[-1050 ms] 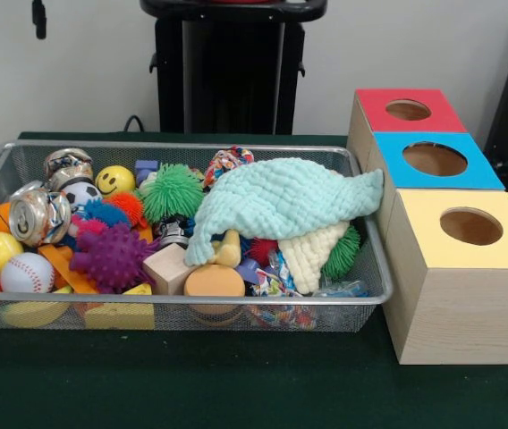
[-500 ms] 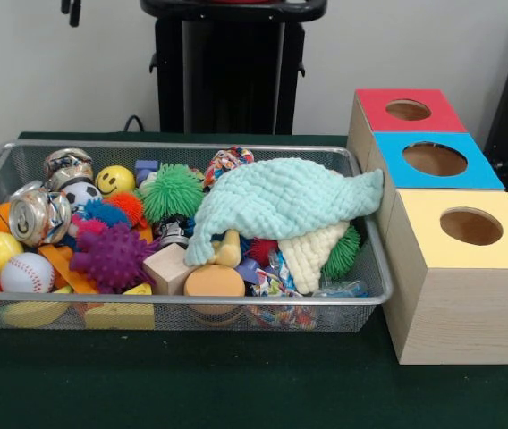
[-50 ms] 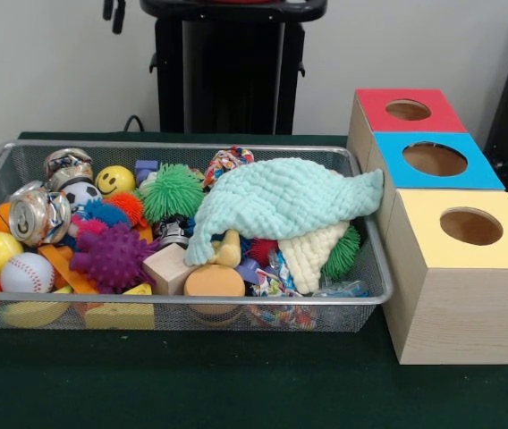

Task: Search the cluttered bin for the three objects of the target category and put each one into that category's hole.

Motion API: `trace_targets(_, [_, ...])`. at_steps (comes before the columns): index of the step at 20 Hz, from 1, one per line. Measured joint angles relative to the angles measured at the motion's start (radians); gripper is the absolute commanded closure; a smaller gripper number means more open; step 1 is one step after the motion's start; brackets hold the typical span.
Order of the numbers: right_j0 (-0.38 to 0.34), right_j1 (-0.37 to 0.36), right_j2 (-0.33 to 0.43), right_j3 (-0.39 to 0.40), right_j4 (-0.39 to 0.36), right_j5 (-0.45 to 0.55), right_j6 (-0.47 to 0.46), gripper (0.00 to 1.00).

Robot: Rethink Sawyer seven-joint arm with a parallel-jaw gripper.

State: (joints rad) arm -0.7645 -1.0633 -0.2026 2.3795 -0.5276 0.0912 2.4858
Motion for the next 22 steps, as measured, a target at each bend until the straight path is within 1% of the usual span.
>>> trace_targets(1, [0.019,0.018,-0.008,0.000,0.030,-0.006,0.000,0.00])
trace_targets(3, [0.039,0.042,-0.016,0.000,0.065,-0.013,0.000,0.00])
trace_targets(4, [0.057,0.066,-0.022,-0.001,0.098,-0.021,0.000,0.00])
trace_targets(6, [0.074,0.102,-0.027,0.000,0.154,-0.033,0.000,0.00])
trace_targets(8, [0.079,0.119,-0.027,-0.001,0.192,-0.035,0.000,0.00])
trace_targets(9, [0.087,0.131,-0.028,-0.001,0.232,-0.035,0.000,0.00])
trace_targets(11, [0.095,0.135,-0.030,0.000,0.260,-0.035,0.000,0.00])
trace_targets(19, [0.172,0.143,-0.034,-0.001,0.457,-0.006,0.000,0.00])
trace_targets(22, [0.199,0.155,-0.036,-0.001,0.497,-0.006,0.000,0.00])
